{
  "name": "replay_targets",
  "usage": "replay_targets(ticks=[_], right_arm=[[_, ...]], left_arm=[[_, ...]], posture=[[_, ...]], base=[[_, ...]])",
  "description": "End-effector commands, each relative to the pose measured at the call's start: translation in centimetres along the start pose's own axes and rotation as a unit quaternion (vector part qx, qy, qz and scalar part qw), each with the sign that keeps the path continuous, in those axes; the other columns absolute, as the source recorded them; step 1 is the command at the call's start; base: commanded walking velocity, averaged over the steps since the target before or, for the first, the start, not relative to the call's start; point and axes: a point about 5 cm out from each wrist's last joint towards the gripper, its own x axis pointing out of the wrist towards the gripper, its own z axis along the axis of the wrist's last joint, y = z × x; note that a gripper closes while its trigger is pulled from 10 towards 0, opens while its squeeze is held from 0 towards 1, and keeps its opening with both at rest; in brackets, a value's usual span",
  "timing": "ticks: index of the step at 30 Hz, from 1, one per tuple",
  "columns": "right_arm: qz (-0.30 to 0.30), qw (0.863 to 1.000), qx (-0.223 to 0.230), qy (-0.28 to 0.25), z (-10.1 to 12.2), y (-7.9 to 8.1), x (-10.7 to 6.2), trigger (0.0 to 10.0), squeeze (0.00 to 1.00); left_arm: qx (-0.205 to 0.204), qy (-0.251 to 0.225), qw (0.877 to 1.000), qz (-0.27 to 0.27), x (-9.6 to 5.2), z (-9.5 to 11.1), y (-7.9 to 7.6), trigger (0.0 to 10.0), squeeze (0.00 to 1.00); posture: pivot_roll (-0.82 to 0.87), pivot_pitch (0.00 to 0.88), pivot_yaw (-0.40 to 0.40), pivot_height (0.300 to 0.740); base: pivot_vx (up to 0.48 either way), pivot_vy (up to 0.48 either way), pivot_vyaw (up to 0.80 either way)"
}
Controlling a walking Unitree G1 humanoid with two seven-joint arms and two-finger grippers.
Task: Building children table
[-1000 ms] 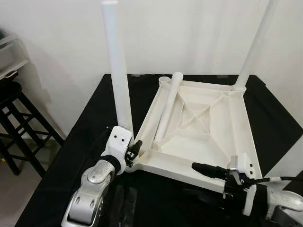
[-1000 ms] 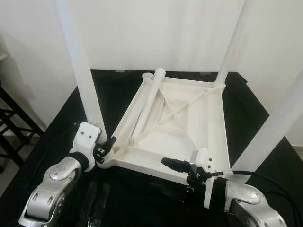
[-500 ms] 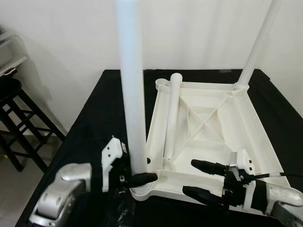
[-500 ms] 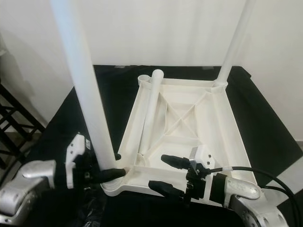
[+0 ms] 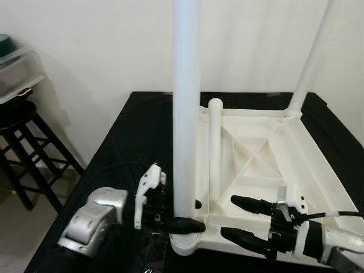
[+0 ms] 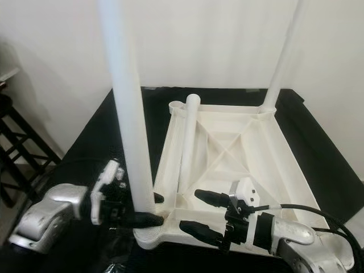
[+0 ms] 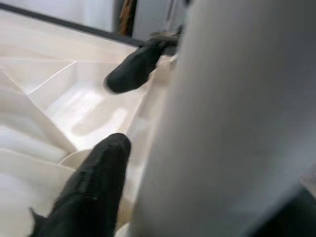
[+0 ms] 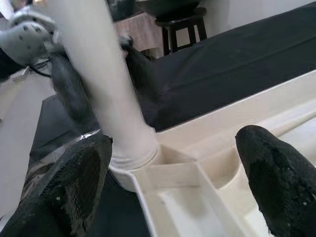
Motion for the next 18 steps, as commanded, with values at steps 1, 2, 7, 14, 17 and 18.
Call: replay_targets(ticks=[1,2,7,14,17,18], right_arm=[[-0.001,1.0,0.004,0.0,0.1,0.1,-0.2,10.0,0.0],[-0.001,1.0,0.004,-0.001,0.1,0.1,-0.2,10.0,0.0],[-0.002,1.0,0.004,-0.002,0.1,0.0,-0.1,10.0,0.0],[-0.005,1.0,0.004,-0.003,0.2,0.0,-0.1,10.0,0.0],[-0.005,1.0,0.004,-0.004,0.2,0.0,-0.1,10.0,0.0],[-0.005,1.0,0.005,-0.004,0.2,0.0,-0.1,10.0,0.0]], left_arm=[[0.04,0.022,0.996,0.076,-0.5,0.3,1.3,10.0,1.0],[0.05,0.026,0.994,0.091,-0.5,0.3,1.6,10.0,1.0],[0.072,0.047,0.976,0.199,-0.7,0.6,3.2,10.0,0.36],[0.063,0.064,0.884,0.459,-3.0,1.4,5.8,10.0,0.0],[0.06,0.08,0.831,0.547,-4.7,1.3,6.0,10.0,0.0],[0.061,0.08,0.818,0.567,-5.1,1.2,5.8,10.0,0.0]], posture=[[-0.07,0.05,0.012,0.74],[-0.07,0.05,0.012,0.74],[-0.07,0.051,0.011,0.74],[-0.06,0.053,0.012,0.74],[-0.06,0.051,0.012,0.74],[-0.06,0.05,0.012,0.74]], base=[[0.0,0.0,0.0],[0.0,0.0,0.0],[0.0,0.0,0.0],[0.0,0.0,0.0],[0.0,0.0,0.0],[0.0,0.0,0.0]])
